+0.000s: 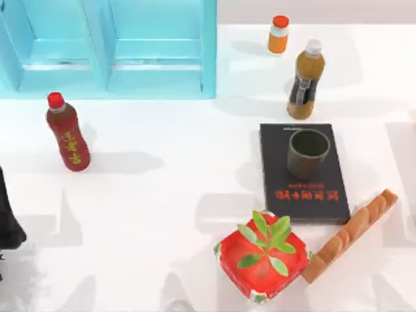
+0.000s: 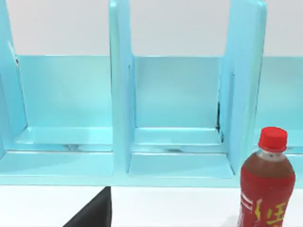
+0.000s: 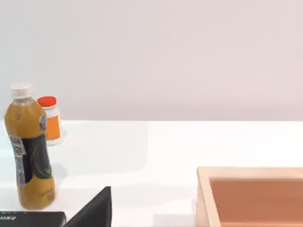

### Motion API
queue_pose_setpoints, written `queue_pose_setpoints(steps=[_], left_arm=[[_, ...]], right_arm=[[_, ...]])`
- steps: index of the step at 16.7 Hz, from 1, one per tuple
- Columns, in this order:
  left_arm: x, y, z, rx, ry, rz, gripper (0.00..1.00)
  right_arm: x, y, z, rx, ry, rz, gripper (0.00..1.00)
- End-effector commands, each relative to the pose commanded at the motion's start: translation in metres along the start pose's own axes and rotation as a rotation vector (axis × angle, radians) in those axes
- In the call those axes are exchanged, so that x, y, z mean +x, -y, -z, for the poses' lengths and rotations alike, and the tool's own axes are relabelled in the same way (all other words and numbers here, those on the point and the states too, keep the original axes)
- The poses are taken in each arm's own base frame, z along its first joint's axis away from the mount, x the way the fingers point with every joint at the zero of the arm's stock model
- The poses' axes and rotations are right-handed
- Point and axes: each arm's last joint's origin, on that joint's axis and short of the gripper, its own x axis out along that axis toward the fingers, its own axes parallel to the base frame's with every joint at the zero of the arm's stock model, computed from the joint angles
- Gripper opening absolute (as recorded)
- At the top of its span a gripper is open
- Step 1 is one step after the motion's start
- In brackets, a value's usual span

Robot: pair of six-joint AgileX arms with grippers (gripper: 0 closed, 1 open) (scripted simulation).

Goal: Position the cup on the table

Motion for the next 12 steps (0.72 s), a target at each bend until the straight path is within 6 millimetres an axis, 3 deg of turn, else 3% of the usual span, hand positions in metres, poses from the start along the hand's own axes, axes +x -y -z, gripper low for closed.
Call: queue_pose_setpoints(steps=[3,6,9,12], left_arm=[[0.0,0.0,0.0,0.0,0.0,0.0,1.0],[0.0,0.0,0.0,0.0,0.0,0.0,1.0],[0.0,0.0,0.0,0.0,0.0,0.0,1.0],[0.0,0.0,0.0,0.0,0.0,0.0,1.0]], right_arm=[[0.0,0.0,-0.002,0.003,-0.008,0.004,1.0],[0.001,0.002,-0.018,0.023,-0.078,0.024,1.0],[0.007,0.004,-0.051,0.054,-0.216,0.047,1.0],[0.026,0.004,-0.1,0.091,-0.38,0.067,1.0]])
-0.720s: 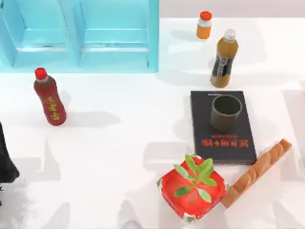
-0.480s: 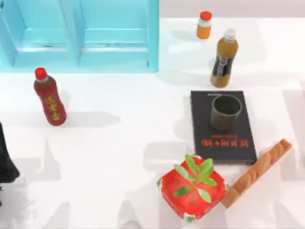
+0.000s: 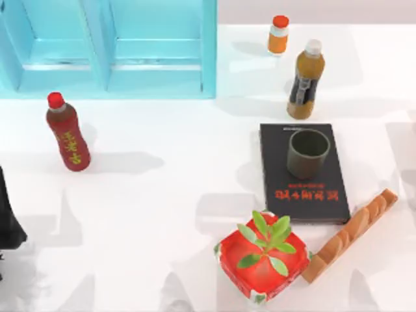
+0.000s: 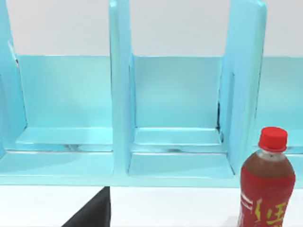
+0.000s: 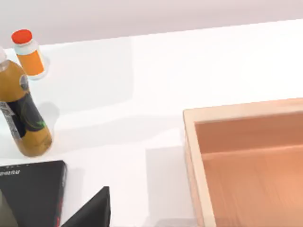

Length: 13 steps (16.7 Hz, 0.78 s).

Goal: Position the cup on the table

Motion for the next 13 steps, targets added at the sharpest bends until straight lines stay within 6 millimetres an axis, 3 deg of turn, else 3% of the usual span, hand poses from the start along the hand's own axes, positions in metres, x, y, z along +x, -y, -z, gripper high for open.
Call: queue_pose_setpoints(steps=[3,7,10,13], left_arm=[[0.0,0.0,0.0,0.0,0.0,0.0,1.0],[0.0,0.0,0.0,0.0,0.0,0.0,1.0],[0.0,0.0,0.0,0.0,0.0,0.0,1.0],[0.0,0.0,0.0,0.0,0.0,0.0,1.0]], right_arm=[[0.014,-0.006,-0.049,0.034,-0.182,0.019,1.0],[0.057,-0.02,-0.104,0.075,-0.436,0.042,1.0],[0.101,-0.038,-0.129,0.086,-0.623,0.05,1.0],[0.147,-0.063,-0.136,0.074,-0.799,0.052,1.0]])
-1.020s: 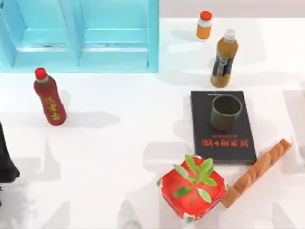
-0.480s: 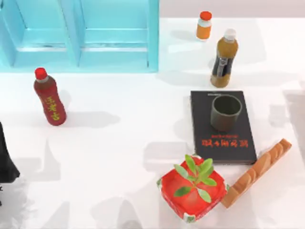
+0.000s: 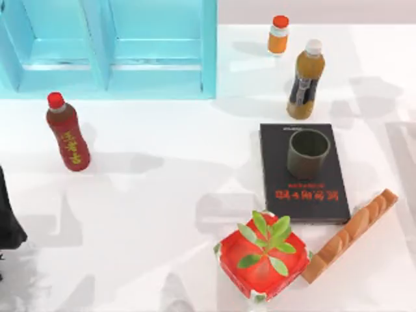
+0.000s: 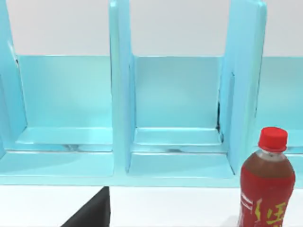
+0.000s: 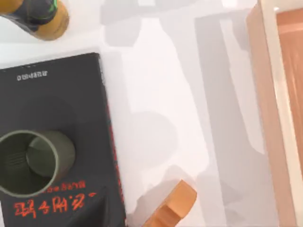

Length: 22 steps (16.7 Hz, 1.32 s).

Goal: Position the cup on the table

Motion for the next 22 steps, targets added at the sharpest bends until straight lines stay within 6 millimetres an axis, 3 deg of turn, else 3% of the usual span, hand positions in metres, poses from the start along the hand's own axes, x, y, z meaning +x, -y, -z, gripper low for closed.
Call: queue_pose_setpoints(steps=[5,11,14,19,22], left_arm=[[0.0,0.0,0.0,0.0,0.0,0.0,1.0],[0.0,0.0,0.0,0.0,0.0,0.0,1.0],[0.0,0.0,0.0,0.0,0.0,0.0,1.0],[0.0,0.0,0.0,0.0,0.0,0.0,1.0],[0.0,0.0,0.0,0.0,0.0,0.0,1.0]], right_arm=[[0.053,-0.056,-0.024,-0.063,-0.233,0.034,1.0],[0.094,-0.116,-0.015,-0.161,-0.373,0.057,1.0],[0.099,-0.124,-0.011,-0.175,-0.388,0.053,1.0],[0.099,-0.123,-0.012,-0.172,-0.386,0.053,1.0],[0.117,-0.123,-0.006,-0.176,-0.389,0.054,1.0]])
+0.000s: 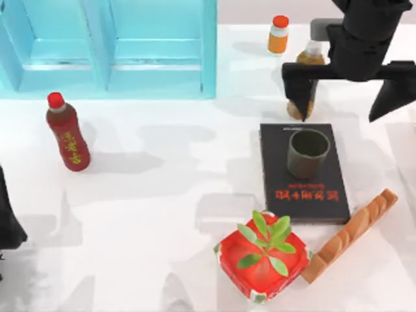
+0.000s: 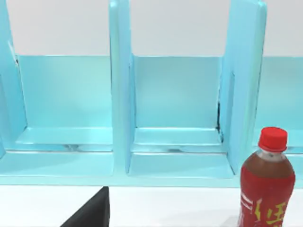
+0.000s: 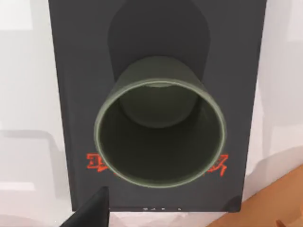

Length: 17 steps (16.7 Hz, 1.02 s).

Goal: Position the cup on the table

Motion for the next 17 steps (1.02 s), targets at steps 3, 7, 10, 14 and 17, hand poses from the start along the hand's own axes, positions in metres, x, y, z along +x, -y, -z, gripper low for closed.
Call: queue_pose_setpoints(steps=[3,7,10,14,17], left_arm=[[0.0,0.0,0.0,0.0,0.0,0.0,1.0],[0.0,0.0,0.0,0.0,0.0,0.0,1.0],[0.0,0.0,0.0,0.0,0.0,0.0,1.0],[0.0,0.0,0.0,0.0,0.0,0.0,1.0],[0.0,0.0,0.0,0.0,0.0,0.0,1.0]], right_arm=[[0.038,-0.001,-0.002,0.0,0.006,-0.002,1.0],[0.078,0.0,0.002,0.0,0.002,-0.001,1.0],[0.081,0.0,0.002,0.0,0.002,-0.001,1.0],[0.081,0.0,0.002,0.0,0.002,-0.001,0.85],[0.081,0.0,0.002,0.0,0.002,-0.001,0.62]])
